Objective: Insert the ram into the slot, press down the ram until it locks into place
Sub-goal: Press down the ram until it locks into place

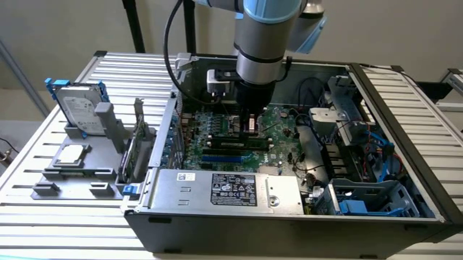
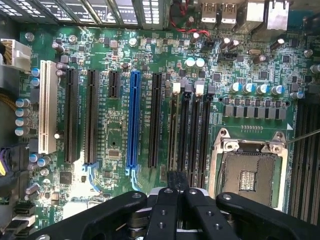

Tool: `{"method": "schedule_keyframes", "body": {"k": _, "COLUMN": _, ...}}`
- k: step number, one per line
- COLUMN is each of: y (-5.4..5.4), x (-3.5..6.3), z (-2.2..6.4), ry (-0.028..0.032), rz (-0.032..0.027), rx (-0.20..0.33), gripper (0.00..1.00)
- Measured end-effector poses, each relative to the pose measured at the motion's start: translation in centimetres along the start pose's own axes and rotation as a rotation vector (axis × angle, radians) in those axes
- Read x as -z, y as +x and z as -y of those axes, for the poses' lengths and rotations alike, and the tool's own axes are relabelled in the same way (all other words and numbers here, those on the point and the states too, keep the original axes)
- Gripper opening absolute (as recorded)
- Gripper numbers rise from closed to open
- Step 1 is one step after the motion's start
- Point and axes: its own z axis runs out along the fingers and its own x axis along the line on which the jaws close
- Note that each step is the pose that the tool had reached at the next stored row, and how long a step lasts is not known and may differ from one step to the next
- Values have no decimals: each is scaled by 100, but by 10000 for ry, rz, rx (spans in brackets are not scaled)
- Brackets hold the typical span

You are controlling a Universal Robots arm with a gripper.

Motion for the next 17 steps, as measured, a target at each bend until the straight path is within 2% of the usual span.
{"method": "schedule_keyframes", "body": {"k": 3, "y": -2, "x": -33, "z": -3, "ry": 3, "rz": 5, "rx": -2, "gripper": 11}}
{"method": "schedule_keyframes", "body": {"k": 6, "y": -3, "x": -26, "z": -4, "ry": 5, "rz": 17, "rx": -3, "gripper": 11}}
{"method": "schedule_keyframes", "body": {"k": 7, "y": -6, "x": 5, "z": -6, "ry": 0, "rz": 36, "rx": -8, "gripper": 11}}
{"method": "schedule_keyframes", "body": {"k": 9, "y": -4, "x": 101, "z": -9, "ry": -22, "rz": 15, "rx": -11, "gripper": 11}}
{"method": "schedule_keyframes", "body": {"k": 15, "y": -5, "x": 366, "z": 2, "ry": -87, "rz": 14, "rx": -12, "gripper": 11}}
{"method": "schedule_keyframes", "body": {"k": 17, "y": -6, "x": 407, "z": 3, "ry": -96, "rz": 15, "rx": -13, "gripper": 11}}
